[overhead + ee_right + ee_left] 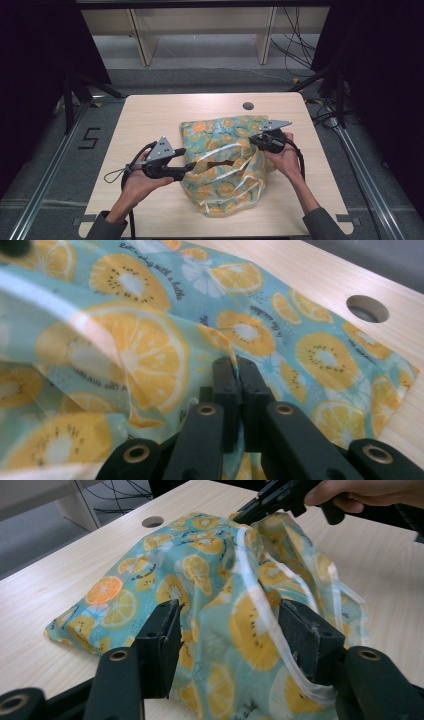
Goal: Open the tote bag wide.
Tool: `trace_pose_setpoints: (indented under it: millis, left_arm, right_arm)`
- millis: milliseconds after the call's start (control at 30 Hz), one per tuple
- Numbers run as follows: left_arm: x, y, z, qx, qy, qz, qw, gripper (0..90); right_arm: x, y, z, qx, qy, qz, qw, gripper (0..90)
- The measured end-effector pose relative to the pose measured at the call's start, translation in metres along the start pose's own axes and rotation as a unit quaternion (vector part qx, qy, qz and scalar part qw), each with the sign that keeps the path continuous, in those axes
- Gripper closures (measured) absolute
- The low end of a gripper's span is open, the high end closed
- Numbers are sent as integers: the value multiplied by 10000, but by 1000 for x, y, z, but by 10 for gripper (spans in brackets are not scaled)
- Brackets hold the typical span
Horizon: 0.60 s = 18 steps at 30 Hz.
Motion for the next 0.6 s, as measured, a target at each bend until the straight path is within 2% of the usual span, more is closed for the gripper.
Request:
trace_pose_setpoints:
  millis: [33, 67, 100, 133, 200, 233, 300, 333, 367, 400, 467, 500, 567, 600]
  left_arm:
    - [0, 0, 0, 0, 0, 0, 10000, 424]
    - [0, 0, 3, 137, 8, -8, 9999, 419]
    - [0, 0, 3, 137, 8, -8, 9999, 419]
    - [0, 0, 6, 557, -55, -48, 9984, 418]
    - [1, 1, 10, 617, -132, -44, 9980, 411]
    - [-1, 1, 9, 769, -204, -86, 9968, 399]
    - [-7, 0, 9, 980, -345, -9, 9946, 361]
    - [-11, 0, 8, 1047, -397, 28, 9937, 337]
    - [-15, -1, 6, 1110, -385, 75, 9930, 319]
    - [-18, -1, 5, 1109, -402, 156, 9929, 305]
    - [-21, 0, 2, 1078, -463, 165, 9930, 295]
    - [-19, -1, -2, 1022, -427, 181, 9937, 294]
    - [-12, -5, -9, 707, -261, 245, 9969, 283]
    - [-9, -9, -12, 489, -200, 249, 9983, 279]
  right_arm:
    - [0, 0, 0, 0, 0, 0, 10000, 887]
    - [-2, 0, 1, 67, 68, 89, 9999, 887]
    - [-2, 0, 1, 67, 68, 89, 9999, 887]
    - [-5, -1, 2, 93, 2, 113, 9999, 887]
    - [-7, -1, 4, 51, 37, 145, 9999, 887]
    - [-7, -1, 5, 114, 73, 183, 9997, 888]
    - [-9, 0, 8, 134, 85, 153, 9998, 888]
    - [-9, 0, 9, 152, 148, 220, 9995, 887]
    - [-11, 1, 9, 206, 111, 135, 9996, 888]
    - [-11, 1, 10, 218, 129, 144, 9996, 887]
    - [-10, 1, 11, 195, 124, 153, 9996, 887]
    - [-10, 1, 11, 181, 120, 150, 9997, 888]
    - [-8, 1, 9, 180, 107, 209, 9996, 888]
    - [-8, 1, 8, 131, 82, 157, 9998, 888]
Point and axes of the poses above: each handheld gripper's, and its own axes: x roughly backward along the jaws, y roughly out of its top, z roughly to its left, the point moved 4 cm from there along -x, roughly forward along the jaws, and after that the axes turned 9 degrees about y, right-handed, at the moved point
